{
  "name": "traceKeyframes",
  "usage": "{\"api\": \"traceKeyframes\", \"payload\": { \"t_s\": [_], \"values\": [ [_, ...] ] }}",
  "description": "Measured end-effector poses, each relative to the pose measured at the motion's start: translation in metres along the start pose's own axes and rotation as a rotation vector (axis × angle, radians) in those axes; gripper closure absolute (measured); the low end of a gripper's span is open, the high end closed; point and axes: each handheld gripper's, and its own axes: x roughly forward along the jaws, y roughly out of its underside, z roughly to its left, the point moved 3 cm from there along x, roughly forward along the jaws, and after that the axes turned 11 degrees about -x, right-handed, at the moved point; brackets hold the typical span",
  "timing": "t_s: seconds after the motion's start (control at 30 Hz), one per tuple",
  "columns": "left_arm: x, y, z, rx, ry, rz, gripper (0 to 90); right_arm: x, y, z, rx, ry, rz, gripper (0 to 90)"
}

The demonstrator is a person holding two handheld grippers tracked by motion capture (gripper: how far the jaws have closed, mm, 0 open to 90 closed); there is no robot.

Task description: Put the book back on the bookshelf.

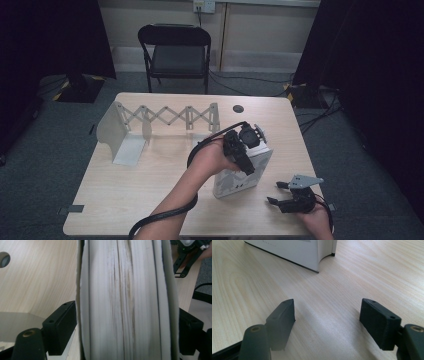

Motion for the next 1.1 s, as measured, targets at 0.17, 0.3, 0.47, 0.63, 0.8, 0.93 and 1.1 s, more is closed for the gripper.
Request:
{"api": "traceKeyframes", "payload": {
  "t_s": [0.17, 0.3, 0.47, 0.63, 0.8, 0.93, 1.1],
  "values": [
    [0.005, -0.001, -0.002, 0.008, 0.004, 0.004, 21.8, 0.000, 0.000, 0.000, 0.005, -0.005, -0.002, 27.9],
    [0.011, -0.001, -0.003, 0.027, 0.009, 0.018, 26.7, 0.000, 0.000, 0.000, 0.007, -0.005, -0.002, 28.0],
    [0.010, -0.001, -0.003, 0.032, 0.011, -0.003, 35.3, 0.000, 0.000, -0.001, 0.010, -0.006, -0.003, 28.1],
    [0.009, 0.000, -0.002, 0.040, 0.035, -0.014, 46.6, 0.000, 0.000, -0.001, 0.011, -0.006, -0.005, 28.3],
    [0.008, 0.000, -0.004, 0.032, 0.047, -0.022, 50.8, 0.000, 0.000, -0.001, 0.013, -0.004, -0.006, 28.5],
    [0.007, 0.001, -0.008, 0.044, 0.031, -0.023, 51.4, -0.001, 0.000, -0.001, 0.016, -0.006, -0.007, 28.7],
    [0.004, 0.004, -0.008, 0.035, 0.025, -0.026, 51.9, -0.001, 0.001, -0.001, 0.012, -0.006, -0.005, 28.7]
  ]
}}
